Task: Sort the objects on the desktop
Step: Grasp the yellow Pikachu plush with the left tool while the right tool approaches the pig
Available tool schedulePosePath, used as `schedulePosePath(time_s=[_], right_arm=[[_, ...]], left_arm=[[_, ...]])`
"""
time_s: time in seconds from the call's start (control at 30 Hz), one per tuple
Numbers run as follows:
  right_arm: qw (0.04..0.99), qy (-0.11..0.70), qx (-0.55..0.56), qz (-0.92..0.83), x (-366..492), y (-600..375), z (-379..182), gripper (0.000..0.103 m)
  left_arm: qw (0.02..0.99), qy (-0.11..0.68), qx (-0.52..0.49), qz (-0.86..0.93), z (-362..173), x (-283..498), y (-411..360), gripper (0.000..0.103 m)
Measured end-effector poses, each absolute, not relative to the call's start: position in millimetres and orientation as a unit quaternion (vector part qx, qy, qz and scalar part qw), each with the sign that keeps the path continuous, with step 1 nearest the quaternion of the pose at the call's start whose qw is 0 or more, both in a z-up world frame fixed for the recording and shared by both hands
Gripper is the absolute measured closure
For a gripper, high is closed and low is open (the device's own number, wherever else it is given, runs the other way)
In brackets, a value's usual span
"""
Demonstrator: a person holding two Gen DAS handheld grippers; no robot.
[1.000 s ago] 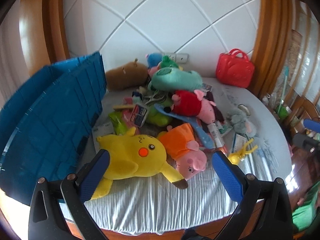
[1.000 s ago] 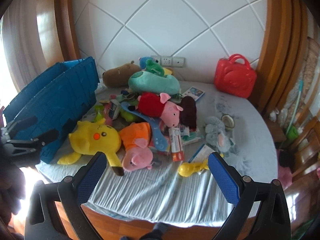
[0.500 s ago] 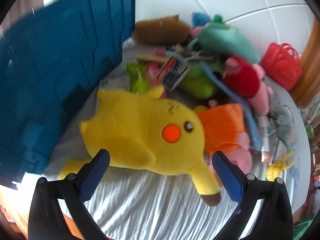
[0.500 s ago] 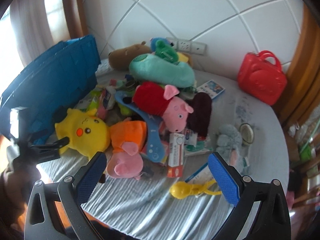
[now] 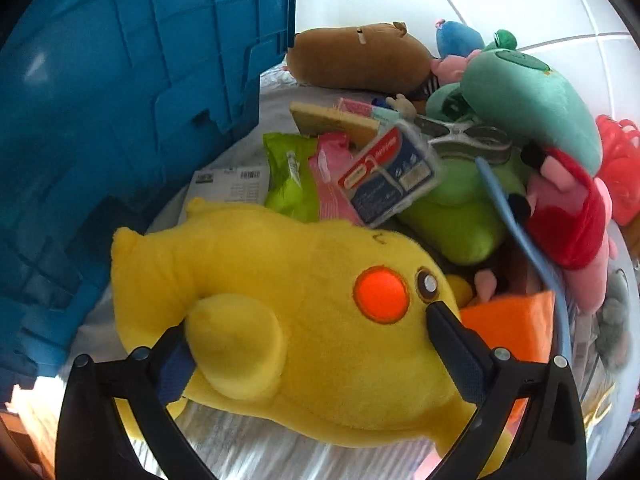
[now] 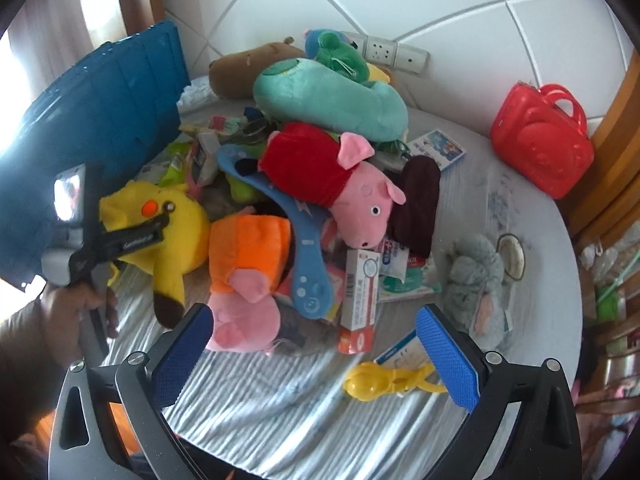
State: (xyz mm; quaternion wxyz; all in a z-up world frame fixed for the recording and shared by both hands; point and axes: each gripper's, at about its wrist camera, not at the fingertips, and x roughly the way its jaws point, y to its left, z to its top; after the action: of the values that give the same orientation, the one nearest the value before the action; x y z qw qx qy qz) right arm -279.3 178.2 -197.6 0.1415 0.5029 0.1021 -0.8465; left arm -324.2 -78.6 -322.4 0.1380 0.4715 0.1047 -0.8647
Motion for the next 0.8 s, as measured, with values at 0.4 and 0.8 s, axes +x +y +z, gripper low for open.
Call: schedulePosePath(time_s=[0.4,0.8], right_arm=[[0.164,0.099,0.485,-0.853,-298.3,163.9,-185.1,0.0],[0.201,0.134,0.49,-0.838,-283.1,148.6,-194.5,0.0]], left_arm=[[0.132,0.187,0.516,-0.826,-325.7,-255.0,-111.9,0.0],[0.15,0.461,0.43,-0.761,-366.9,-239.7,-167.6,0.0]])
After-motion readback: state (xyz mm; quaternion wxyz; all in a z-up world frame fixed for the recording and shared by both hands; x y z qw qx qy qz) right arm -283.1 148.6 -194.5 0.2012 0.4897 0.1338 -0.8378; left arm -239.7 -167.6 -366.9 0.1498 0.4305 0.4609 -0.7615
